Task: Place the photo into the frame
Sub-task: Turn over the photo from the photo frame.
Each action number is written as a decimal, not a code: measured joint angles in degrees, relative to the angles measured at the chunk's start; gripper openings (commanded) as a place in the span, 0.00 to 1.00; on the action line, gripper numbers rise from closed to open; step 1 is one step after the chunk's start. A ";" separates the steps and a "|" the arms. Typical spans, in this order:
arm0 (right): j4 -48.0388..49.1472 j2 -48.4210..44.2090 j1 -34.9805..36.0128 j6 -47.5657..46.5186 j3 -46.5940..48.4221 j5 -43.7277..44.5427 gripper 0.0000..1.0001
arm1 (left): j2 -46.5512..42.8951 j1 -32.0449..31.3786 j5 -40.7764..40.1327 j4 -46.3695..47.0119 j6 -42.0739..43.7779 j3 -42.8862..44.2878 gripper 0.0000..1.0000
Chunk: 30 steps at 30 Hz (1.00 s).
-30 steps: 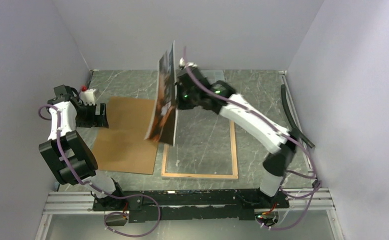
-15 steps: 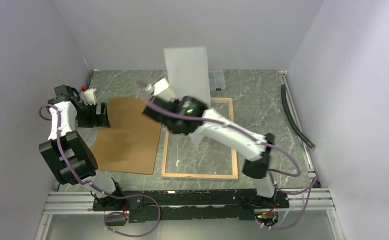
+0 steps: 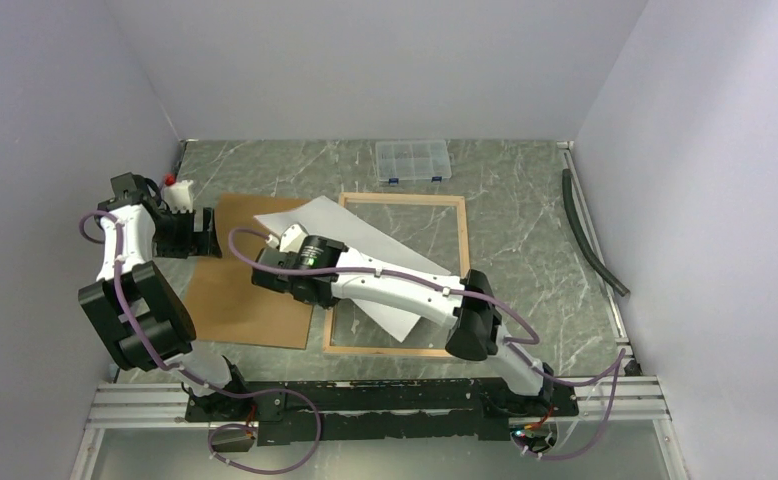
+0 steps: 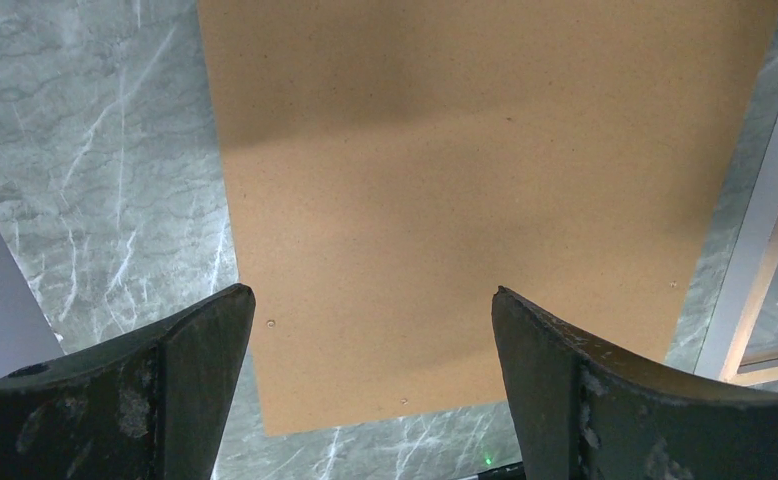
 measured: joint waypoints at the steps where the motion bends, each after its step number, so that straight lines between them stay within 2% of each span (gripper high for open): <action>1: -0.02 0.09 -0.42 1.16 0.00 -1.11 0.00 | -0.13 0.00 0.00 0.09 0.00 -0.07 0.94; 6: 0.55 -0.04 -3.26 7.19 -2.73 -6.73 0.00 | -1.29 0.00 -0.28 0.76 0.00 -1.05 0.94; 12: 1.66 -1.70 -5.73 14.82 -10.99 -13.00 0.00 | -1.95 0.00 -0.42 1.11 0.04 -1.38 0.94; 20: 0.85 -3.19 -5.95 25.27 -14.03 -14.56 0.00 | -2.36 0.00 -0.39 1.14 0.09 -1.40 0.94; 26: 1.60 -6.47 -8.37 28.52 -13.14 -14.84 0.00 | -2.38 0.00 -0.37 1.09 0.24 -1.40 0.94; 30: 1.55 -5.22 -9.99 29.92 -5.35 -16.70 0.00 | -2.38 0.00 -0.39 0.96 0.28 -1.38 0.94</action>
